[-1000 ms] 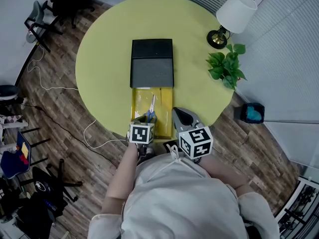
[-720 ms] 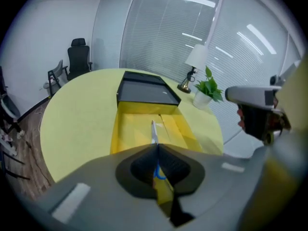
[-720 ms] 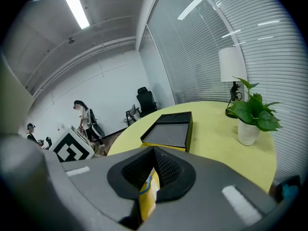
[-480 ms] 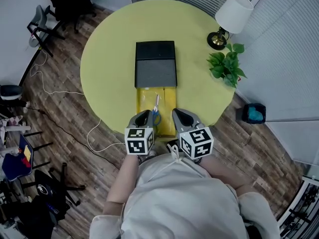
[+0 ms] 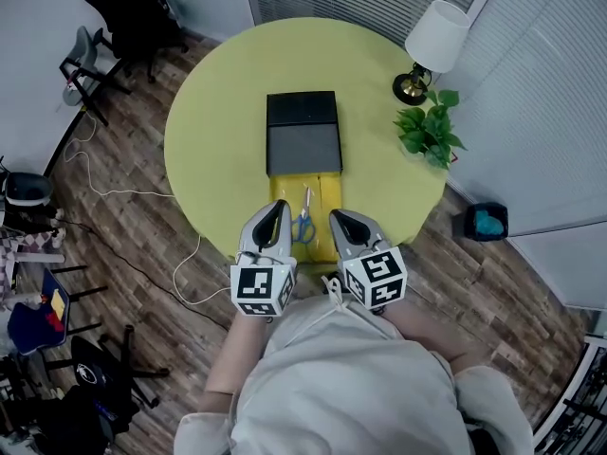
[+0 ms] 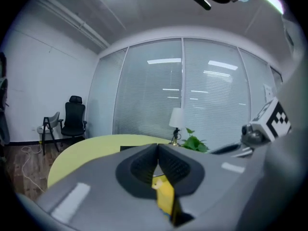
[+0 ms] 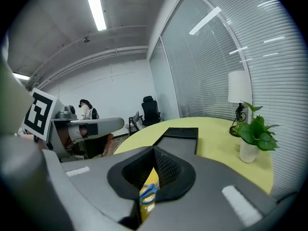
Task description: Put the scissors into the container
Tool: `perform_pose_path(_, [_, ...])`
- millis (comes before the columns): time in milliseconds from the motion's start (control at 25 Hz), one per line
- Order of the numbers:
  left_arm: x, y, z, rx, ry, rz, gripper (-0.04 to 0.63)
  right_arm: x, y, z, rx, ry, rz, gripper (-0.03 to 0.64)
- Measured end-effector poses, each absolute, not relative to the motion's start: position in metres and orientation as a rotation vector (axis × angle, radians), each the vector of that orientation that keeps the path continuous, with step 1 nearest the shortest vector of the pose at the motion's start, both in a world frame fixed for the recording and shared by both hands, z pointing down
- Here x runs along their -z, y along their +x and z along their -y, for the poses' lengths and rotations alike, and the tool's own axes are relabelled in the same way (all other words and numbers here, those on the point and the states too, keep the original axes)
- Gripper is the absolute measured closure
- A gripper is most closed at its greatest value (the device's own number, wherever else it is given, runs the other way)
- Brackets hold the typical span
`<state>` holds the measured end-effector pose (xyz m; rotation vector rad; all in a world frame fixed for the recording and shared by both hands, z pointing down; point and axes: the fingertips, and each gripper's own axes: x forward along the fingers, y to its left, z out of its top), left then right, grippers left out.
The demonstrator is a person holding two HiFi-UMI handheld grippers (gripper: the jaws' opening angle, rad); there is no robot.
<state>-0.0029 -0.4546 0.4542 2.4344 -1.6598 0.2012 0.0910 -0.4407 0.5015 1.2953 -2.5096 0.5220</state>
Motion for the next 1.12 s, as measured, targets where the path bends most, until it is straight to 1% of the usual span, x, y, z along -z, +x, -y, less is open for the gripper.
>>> perform_pose_path(440, [-0.443, -0.008, 0.442, -0.157, 2.476, 1.613, 0.589, -0.488, 0.086, 0.428, -0.465, 1.348, 2.509, 0.617])
perform_pose_path(1120, [-0.448, 0.003, 0.426, -0.211, 2.505, 1.535, 0.589, -0.491, 0.086, 0.41, -0.478, 1.374, 2.48, 0.615])
